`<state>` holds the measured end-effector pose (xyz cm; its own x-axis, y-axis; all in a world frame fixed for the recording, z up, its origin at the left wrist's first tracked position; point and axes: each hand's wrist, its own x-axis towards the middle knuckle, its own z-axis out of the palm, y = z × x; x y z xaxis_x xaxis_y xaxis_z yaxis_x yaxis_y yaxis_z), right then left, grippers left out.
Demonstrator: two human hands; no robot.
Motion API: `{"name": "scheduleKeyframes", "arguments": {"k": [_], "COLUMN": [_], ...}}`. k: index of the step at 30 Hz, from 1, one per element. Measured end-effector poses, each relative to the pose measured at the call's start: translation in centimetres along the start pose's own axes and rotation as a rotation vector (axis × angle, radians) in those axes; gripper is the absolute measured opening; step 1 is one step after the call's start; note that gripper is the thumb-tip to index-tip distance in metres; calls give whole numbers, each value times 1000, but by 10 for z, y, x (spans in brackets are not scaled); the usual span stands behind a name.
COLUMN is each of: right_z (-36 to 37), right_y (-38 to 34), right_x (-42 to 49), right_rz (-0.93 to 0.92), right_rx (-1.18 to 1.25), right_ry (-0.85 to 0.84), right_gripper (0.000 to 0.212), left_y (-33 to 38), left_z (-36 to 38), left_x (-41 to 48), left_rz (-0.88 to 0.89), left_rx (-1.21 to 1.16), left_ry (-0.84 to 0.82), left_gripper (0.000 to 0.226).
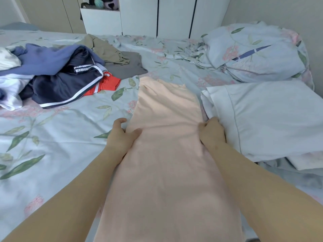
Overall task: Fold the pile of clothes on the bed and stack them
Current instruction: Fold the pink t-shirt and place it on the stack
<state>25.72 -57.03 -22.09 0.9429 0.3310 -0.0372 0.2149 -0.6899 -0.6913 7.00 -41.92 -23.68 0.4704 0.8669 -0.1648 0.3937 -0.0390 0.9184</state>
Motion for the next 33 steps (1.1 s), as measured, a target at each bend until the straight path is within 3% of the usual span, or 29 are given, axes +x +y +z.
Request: {"name": "scheduleKeyframes", "arguments": {"k": [4,9,13,17,28,30,33], "right_z": [-8,-15,-5,7,58,67,71], "right_y": [2,-7,-24,-42,-68,-71,-69], "right_x": [-7,-15,3,46,153,160,162], "right_rz": [-39,-110,-242,-224,-234,-241,-300], "right_rx": [13,-8,-99,-91,-130,-189,-180], "right_ry": [-127,-95,-52,-46,-73,-31,136], "right_gripper": [46,53,41,35,43,40,30], "left_y": [-5,-8,5,17,45,50,53], "left_z": [-10,-8,3,15,49,54,59], "left_x": [-16,-20,-1,40,169,187,207], "left_rz": [-84,-87,-93,-82,-63,-38,-24], "left_rx": [-46,-30,33,27,56,47,-37], "left_ry": [-103,-9,15,18,-28,-30,-3], "left_gripper": [38,30,39,59,75,66,30]}}
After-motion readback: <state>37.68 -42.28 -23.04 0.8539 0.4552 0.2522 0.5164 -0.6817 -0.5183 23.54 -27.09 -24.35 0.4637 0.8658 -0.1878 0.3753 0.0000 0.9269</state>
